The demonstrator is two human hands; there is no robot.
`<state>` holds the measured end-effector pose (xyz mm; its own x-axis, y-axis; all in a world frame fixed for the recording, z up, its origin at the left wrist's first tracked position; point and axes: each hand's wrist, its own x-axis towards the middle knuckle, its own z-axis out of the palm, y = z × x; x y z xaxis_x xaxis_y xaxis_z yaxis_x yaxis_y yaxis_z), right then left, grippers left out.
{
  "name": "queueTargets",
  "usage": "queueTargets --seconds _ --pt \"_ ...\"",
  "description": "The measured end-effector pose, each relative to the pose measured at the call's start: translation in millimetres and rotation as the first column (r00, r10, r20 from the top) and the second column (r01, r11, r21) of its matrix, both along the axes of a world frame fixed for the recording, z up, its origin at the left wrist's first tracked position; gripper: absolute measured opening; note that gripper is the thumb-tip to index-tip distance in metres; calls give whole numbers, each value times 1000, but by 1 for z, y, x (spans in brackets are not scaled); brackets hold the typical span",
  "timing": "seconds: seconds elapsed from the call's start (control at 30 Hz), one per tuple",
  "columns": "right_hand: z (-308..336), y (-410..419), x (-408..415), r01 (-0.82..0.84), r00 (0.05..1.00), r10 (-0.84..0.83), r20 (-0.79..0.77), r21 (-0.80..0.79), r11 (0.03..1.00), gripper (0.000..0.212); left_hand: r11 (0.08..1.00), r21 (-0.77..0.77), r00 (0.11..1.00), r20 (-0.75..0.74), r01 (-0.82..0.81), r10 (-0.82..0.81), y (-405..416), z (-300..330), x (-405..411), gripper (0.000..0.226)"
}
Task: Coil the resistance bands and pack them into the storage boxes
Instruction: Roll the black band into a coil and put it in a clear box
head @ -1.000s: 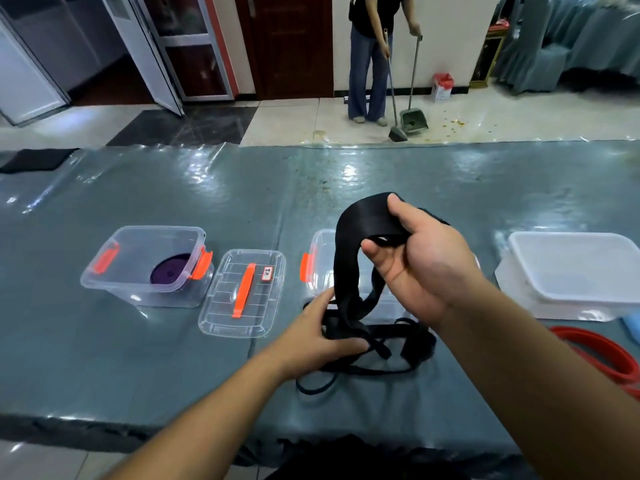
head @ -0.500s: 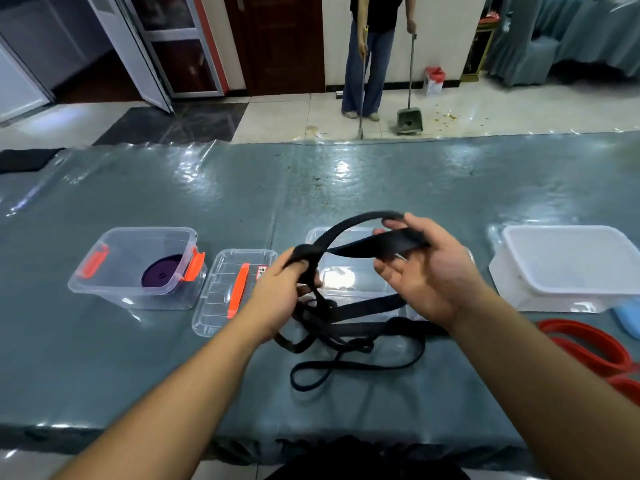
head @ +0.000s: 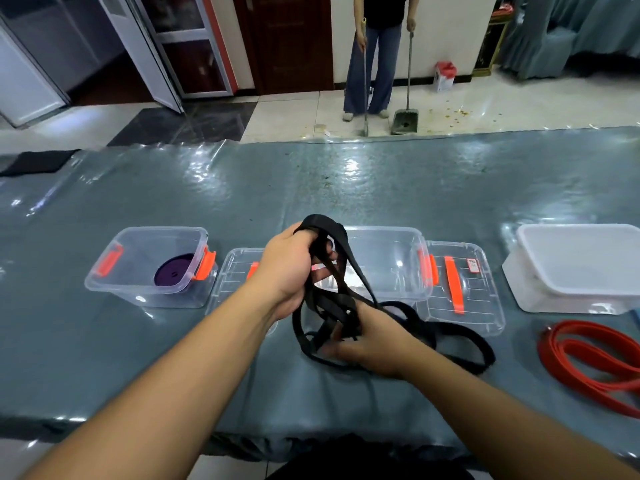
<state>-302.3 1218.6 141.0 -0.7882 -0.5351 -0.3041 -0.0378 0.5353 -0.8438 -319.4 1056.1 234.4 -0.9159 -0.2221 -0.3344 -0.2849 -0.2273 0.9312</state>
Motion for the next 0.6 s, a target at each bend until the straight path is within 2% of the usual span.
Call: queueTargets --seconds 0.07,0.1,0.2,0.27,0.33,0.47,0.53,0.6 --pt "-1 2 2 79 989 -59 -134 146 986 29 992 -128 999 36 -12 17 -7 -4 -2 25" --pt "-3 6 2 121 985 -102 -140 138 983 16 982 -186 998 53 -24 35 -11 -8 -4 24" --pt "-5 25 5 134 989 -140 -56 -97 986 18 967 -247 988 127 -57 91 -22 -21 -7 20" --pt "1 37 8 178 984 -168 59 -307 935 18 967 -249 975 197 -51 102 -25 -29 -9 21" --pt "8 42 11 235 971 -190 144 -439 867 18 971 -232 961 253 -55 115 -23 -35 -9 22" --pt "17 44 13 221 975 -180 129 -507 833 19 973 -204 935 311 -108 169 -19 -40 -11 26" --pt "19 45 14 248 969 -214 126 -495 833 20 977 -170 925 334 -129 181 -21 -41 -10 29" --pt "20 48 14 244 969 -241 61 -424 872 14 991 -84 926 355 -107 130 -23 -38 -8 31"
